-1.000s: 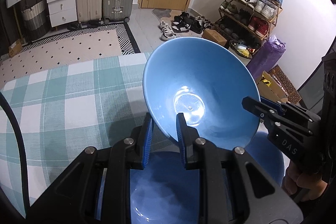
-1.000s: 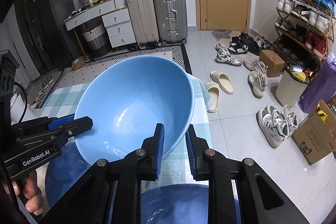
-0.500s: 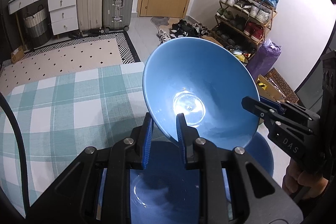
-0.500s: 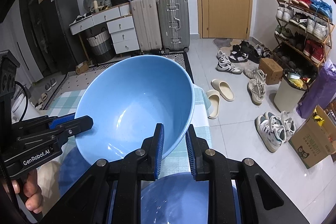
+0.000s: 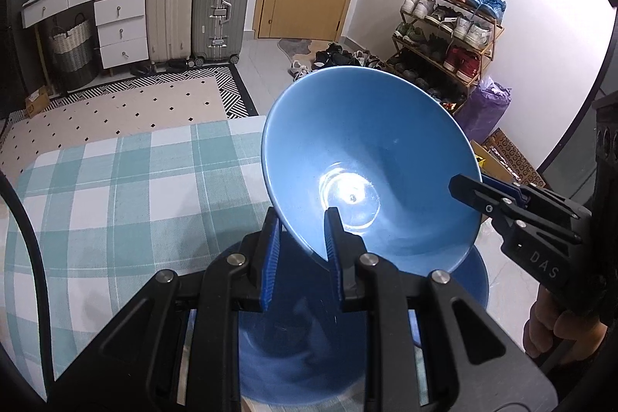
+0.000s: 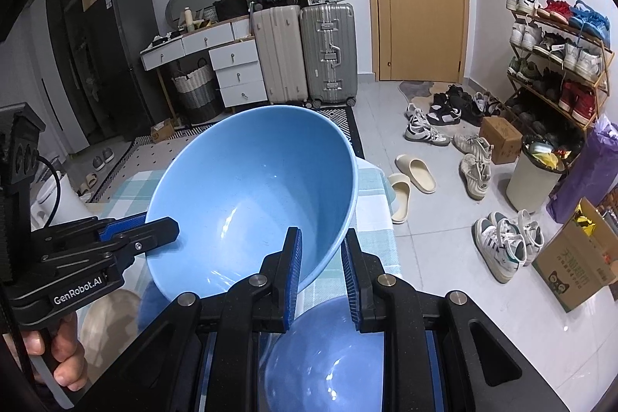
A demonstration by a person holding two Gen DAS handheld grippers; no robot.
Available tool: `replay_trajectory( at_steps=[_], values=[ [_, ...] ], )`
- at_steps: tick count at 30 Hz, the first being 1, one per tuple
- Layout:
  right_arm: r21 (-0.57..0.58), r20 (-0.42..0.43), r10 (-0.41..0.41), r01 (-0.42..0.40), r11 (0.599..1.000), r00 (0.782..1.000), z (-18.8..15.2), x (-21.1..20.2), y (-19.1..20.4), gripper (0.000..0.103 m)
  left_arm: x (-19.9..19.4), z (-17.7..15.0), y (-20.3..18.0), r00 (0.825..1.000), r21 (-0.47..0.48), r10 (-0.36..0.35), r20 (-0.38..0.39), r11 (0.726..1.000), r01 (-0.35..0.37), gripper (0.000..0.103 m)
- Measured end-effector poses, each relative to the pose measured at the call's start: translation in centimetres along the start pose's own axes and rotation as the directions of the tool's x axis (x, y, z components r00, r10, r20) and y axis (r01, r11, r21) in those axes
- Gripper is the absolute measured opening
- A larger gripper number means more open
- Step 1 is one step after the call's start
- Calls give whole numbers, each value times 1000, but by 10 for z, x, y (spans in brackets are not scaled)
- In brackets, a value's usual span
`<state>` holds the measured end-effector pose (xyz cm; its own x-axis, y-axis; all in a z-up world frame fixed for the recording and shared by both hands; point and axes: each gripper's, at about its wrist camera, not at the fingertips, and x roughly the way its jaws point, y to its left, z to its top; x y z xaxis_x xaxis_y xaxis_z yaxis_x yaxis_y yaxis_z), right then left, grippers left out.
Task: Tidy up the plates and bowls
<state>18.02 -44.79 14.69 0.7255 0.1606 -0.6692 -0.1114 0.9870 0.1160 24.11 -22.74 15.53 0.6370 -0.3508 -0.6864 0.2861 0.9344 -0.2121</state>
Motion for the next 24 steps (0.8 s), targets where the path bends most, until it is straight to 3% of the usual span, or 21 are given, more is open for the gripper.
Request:
replay_trajectory(
  at_steps=[24],
  values=[
    [-22,16,52,-51,998,999,-27,-42,43,21,-86,-39,-6,999,-16,40,27,999,-40,19]
  ],
)
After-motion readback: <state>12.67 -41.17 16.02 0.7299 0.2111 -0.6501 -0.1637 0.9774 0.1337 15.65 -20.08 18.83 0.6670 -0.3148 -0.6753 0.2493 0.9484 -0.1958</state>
